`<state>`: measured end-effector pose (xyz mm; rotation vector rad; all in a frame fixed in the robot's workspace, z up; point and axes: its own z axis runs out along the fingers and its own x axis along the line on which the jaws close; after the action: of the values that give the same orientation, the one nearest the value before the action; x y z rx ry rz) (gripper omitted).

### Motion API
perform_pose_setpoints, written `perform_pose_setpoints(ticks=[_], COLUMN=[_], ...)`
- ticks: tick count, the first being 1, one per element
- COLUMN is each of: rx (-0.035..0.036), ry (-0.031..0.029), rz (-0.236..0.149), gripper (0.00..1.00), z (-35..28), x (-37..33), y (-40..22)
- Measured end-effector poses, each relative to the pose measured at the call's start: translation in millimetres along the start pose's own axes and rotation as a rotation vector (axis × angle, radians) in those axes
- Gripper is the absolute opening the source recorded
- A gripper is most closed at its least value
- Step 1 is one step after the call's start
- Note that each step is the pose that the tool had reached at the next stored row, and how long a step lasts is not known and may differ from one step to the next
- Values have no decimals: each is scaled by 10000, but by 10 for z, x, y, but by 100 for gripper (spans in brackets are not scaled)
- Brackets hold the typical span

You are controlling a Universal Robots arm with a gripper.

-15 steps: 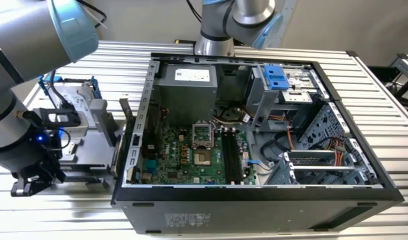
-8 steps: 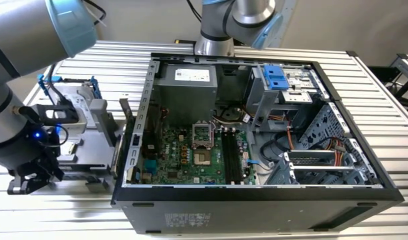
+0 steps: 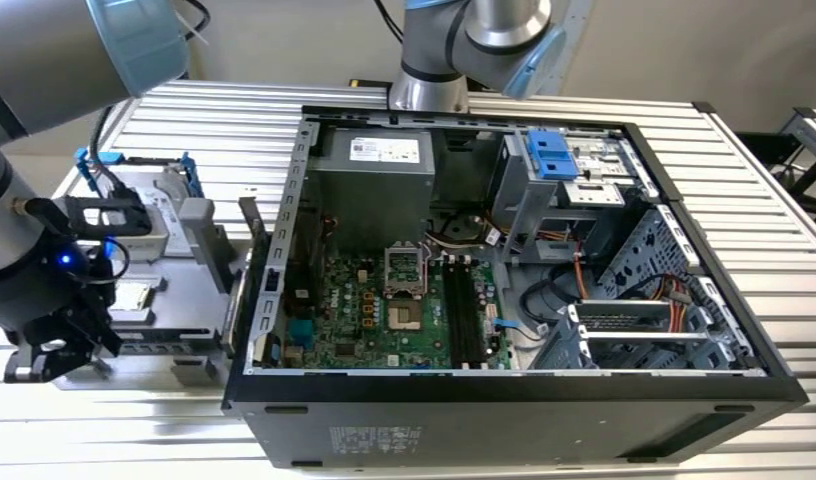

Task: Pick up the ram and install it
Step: 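Pick up the ram and move it above insertion slot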

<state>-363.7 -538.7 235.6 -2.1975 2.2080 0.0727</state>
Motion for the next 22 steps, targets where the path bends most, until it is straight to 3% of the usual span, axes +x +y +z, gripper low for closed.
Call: perform_pose_setpoints(ticks=[4, 6, 11, 12, 18, 22], rx=[1, 2, 3, 5, 86, 156], ry=[12, 53, 397, 414, 411, 364], rz=[-2, 0, 6, 5, 3, 1], gripper=[0, 0, 0, 0, 0, 0], z=[-65, -84, -103, -116, -223, -284], x=[-3, -5, -5, -5, -12, -15], y=[2, 3, 4, 4, 7, 8])
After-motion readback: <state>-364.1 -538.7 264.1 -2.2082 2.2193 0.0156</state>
